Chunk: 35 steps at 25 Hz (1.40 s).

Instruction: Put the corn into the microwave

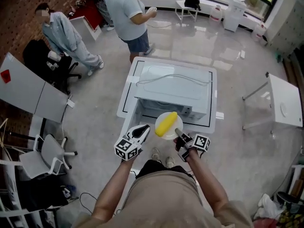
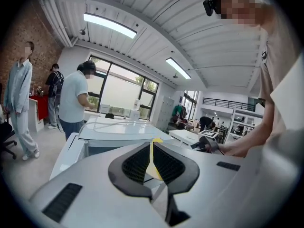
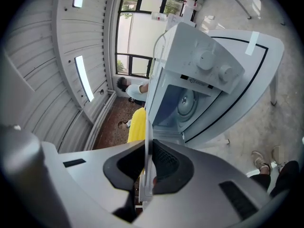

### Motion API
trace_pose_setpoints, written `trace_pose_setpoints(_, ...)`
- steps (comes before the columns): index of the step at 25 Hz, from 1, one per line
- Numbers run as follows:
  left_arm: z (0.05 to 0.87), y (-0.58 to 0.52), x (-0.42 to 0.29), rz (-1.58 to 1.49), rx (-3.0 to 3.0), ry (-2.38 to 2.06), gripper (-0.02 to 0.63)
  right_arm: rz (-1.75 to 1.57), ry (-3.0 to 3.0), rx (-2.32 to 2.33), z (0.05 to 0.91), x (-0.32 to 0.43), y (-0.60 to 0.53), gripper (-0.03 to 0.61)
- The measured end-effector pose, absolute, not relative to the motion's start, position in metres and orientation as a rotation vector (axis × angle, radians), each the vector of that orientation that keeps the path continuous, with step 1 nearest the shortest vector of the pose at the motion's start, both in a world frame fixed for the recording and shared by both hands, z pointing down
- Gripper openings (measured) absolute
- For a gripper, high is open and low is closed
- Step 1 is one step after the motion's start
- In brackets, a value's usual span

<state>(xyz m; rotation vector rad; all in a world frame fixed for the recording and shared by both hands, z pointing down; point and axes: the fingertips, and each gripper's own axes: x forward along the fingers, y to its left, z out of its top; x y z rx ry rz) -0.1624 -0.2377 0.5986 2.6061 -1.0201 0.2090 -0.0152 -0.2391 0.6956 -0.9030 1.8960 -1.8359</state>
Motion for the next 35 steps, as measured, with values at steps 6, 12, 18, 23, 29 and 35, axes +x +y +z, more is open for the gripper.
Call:
trace_pose_setpoints(6,0.611,-0.265,-0.163,0.237,2.631,-0.941,0.011,-1.772,1.866,-0.927,0.720,-0.025,-0.266,0.026)
trace_pose_setpoints(12,0.624,-0.282,-0.164,0.254,2.640,-0.893,0.010,-1.788,1.815,-0.995,0.752,-0.038,-0.286,0.026)
trace_pose_setpoints(18,0.630,-0.292,-0.165,0.298,2.648,-0.846,0.006,-1.761,1.775,-1.024,0.779,-0.044,-0.305,0.028)
trace_pose_setpoints(23,0.634,-0.300,-0.161,0.333,2.658,-0.839,0.006,-1.737,1.753,-1.039,0.804,-0.041,-0.323,0.027)
trace_pose_setpoints(29,0.641,-0.307,-0.155,0.377,2.669,-0.814,0.005,-1.743,1.722,-1.071,0.829,-0.039,-0.343,0.028)
trace_pose_setpoints(35,0.647,-0.311,-0.152,0.421,2.666,-0.809,0.005,-1.744,1.646,-1.099,0.851,-0.040,-0.366,0.028)
